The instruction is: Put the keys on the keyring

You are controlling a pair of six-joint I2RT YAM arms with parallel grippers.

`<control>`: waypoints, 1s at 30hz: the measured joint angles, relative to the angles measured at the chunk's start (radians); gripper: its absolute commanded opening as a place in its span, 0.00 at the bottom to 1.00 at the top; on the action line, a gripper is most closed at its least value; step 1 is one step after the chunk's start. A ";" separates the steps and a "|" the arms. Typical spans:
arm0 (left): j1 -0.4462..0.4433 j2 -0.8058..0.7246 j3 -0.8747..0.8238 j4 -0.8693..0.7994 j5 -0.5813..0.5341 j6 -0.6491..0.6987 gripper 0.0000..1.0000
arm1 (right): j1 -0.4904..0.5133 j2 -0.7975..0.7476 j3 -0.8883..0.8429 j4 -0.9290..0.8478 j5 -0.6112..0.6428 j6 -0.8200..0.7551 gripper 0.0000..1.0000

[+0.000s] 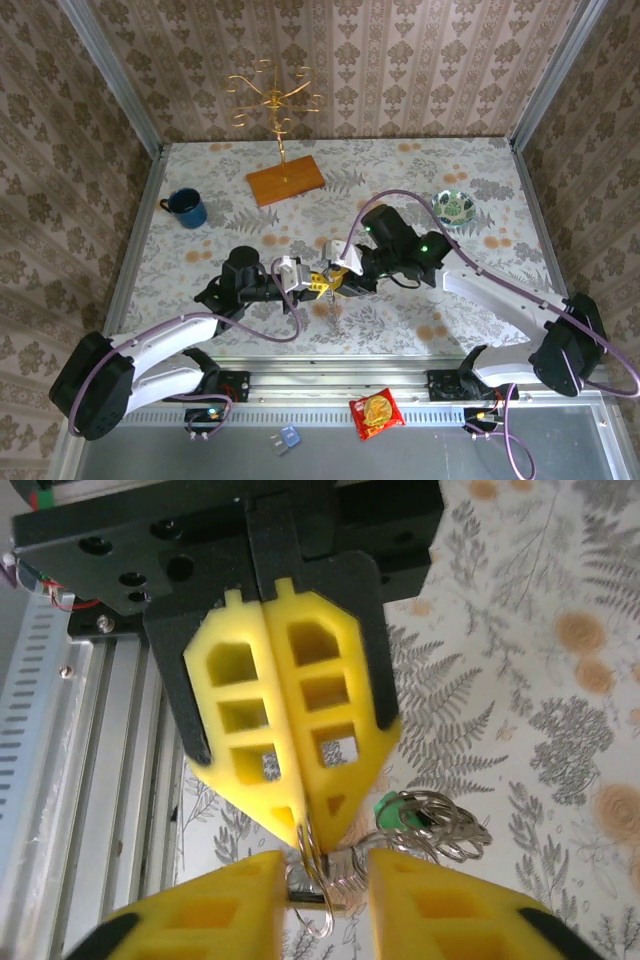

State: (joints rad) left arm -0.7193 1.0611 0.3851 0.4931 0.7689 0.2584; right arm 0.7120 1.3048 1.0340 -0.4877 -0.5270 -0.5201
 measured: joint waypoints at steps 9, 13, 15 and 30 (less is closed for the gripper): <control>0.000 0.000 -0.045 0.080 -0.014 -0.029 0.00 | -0.055 -0.097 -0.123 0.137 -0.058 0.216 0.34; 0.000 0.000 -0.046 0.100 -0.015 -0.034 0.00 | -0.053 -0.103 -0.163 0.195 -0.080 0.294 0.34; 0.000 0.000 -0.051 0.114 -0.015 -0.038 0.00 | -0.053 -0.106 -0.182 0.221 -0.084 0.320 0.35; 0.000 0.011 -0.077 0.187 -0.014 -0.072 0.00 | -0.053 -0.080 -0.220 0.317 -0.162 0.378 0.19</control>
State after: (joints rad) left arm -0.7193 1.0721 0.3077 0.6804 0.7544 0.1860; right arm 0.6590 1.2243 0.8135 -0.1707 -0.6888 -0.1417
